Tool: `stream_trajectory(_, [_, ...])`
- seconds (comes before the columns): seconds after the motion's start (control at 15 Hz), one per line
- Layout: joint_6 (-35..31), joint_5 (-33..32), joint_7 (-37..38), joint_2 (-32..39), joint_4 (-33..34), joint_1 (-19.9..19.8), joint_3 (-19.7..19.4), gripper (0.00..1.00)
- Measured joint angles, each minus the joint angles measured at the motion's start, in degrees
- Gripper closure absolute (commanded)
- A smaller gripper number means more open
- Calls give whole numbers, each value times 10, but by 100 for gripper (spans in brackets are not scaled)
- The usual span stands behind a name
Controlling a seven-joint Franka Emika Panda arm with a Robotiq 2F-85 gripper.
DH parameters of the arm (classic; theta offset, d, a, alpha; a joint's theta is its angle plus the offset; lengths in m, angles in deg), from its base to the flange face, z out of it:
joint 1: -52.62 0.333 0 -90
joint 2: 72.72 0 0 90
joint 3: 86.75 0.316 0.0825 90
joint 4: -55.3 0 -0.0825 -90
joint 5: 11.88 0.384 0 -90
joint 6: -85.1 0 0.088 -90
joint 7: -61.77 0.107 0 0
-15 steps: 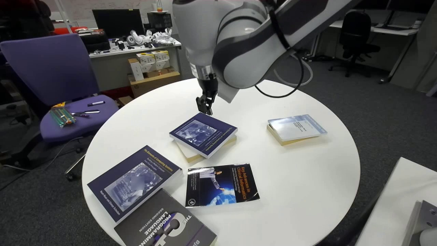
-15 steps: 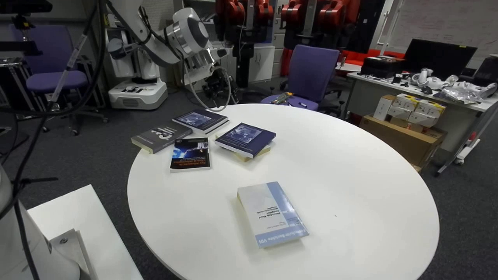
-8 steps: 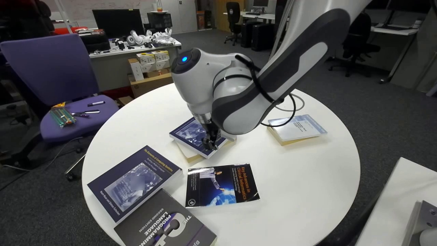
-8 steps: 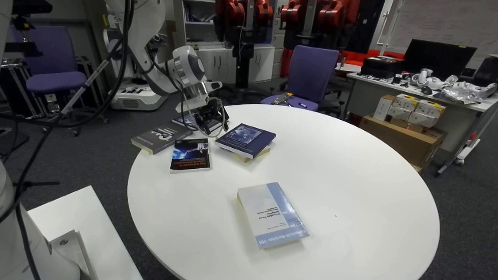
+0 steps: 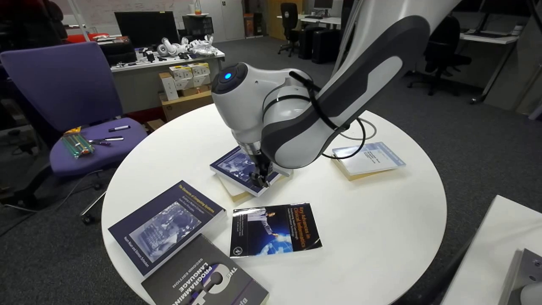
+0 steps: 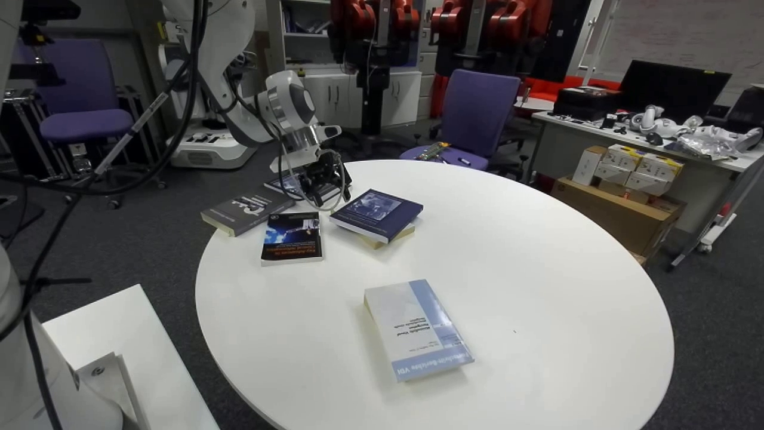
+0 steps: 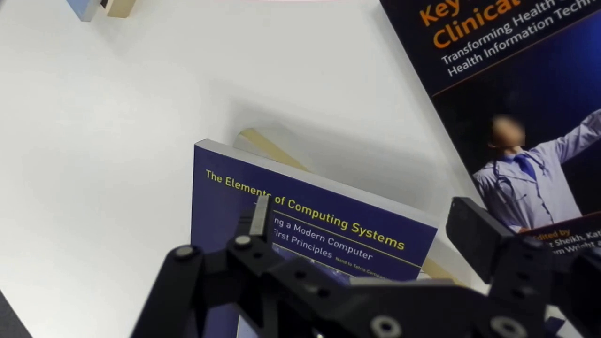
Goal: Move the blue book to the right
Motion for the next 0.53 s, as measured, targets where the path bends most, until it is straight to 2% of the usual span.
stream_trajectory(0.53, [0, 44, -2, 30, 7, 14, 0, 0])
